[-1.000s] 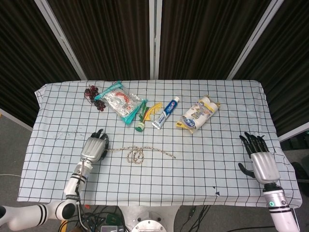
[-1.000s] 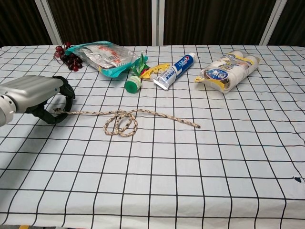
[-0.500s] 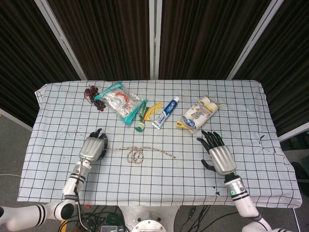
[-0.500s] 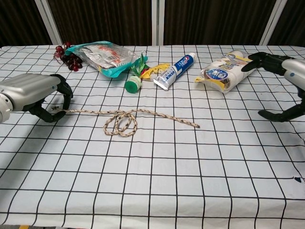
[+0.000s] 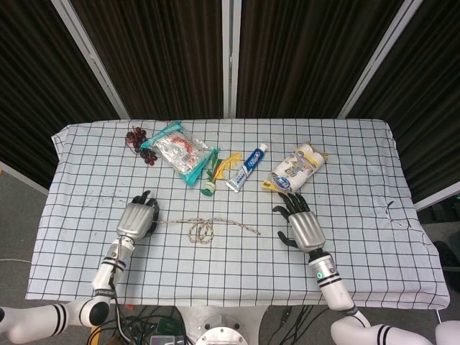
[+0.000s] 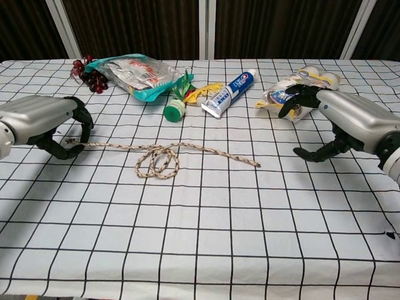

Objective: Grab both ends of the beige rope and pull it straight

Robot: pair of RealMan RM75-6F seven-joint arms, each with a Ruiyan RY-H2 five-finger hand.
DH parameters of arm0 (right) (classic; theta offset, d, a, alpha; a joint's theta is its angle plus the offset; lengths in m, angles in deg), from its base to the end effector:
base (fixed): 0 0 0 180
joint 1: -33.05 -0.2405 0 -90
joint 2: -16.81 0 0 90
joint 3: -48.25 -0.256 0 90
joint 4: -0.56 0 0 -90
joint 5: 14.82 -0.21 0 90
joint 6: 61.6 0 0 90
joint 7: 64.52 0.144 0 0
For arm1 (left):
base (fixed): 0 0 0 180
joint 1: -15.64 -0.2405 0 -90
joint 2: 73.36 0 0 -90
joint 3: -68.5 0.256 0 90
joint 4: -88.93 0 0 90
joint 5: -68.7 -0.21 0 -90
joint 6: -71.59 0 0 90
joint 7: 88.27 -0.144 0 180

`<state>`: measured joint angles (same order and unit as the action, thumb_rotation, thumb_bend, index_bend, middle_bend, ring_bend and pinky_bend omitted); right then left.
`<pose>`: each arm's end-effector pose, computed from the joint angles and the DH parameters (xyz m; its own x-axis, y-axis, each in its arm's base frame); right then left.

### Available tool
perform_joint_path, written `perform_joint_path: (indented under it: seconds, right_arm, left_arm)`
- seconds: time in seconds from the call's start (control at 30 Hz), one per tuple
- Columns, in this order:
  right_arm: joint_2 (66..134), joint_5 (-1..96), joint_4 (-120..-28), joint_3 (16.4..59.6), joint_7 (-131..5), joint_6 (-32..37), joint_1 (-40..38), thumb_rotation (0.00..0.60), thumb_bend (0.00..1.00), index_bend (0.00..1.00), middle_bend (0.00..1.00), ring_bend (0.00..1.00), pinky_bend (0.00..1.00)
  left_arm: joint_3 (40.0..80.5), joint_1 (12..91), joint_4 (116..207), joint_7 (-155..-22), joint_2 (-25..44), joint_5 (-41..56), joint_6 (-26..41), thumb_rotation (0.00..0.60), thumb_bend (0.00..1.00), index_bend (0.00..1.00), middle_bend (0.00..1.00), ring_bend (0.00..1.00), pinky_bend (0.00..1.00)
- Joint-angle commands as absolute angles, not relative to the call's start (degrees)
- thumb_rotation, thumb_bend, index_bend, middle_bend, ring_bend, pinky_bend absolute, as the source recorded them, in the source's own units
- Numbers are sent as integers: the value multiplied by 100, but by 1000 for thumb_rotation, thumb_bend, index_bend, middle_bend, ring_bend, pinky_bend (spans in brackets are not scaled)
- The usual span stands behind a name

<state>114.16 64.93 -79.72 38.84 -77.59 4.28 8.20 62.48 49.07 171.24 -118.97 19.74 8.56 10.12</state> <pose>-0.1930 -0.2770 -0.0354 0.2847 -0.1845 0.9407 -0.9335 -0.2764 0.2283 -0.2094 0.3026 -0.0332 0.5390 0.2815 0.7939 0.8413 -0.2268 -0.4907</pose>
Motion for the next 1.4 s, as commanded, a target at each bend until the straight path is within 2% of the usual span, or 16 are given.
perform_joint_path:
  seconds: [0.03,0.2,0.53,1.03,1.4]
  right_arm:
    - [11560,6411,-7870,3890,-7677,327,744,600,254,295,61,0,0]
    - [11790,6327,-7612,3891,-7396,212,659,600,261,287,50,0,0]
    - [12099,6314,-7145,3753,-6292,43,466,600,262,126,37,0,0]
    - [12465,6057,-6909,3709,-5803,-371,227,600,262,112,27,0,0]
    - [12545,5831,-6802,3631,-5932,-665,34,600,274,88,21,0,0]
  left_arm:
    - [6263,4905,17096,-11923,1971,845,1001,600,416,599,256,55,207]
    - [6270,4885,17069,-11910,1940,862,999,600,415,600,258,55,207]
    - [6228,4866,17147,-11709,1832,847,1046,600,416,601,258,55,207]
    - [6221,4830,17220,-11544,1707,846,1064,600,418,604,259,55,207]
    - [6205,4826,17240,-11489,1678,858,1072,600,418,608,264,55,207]
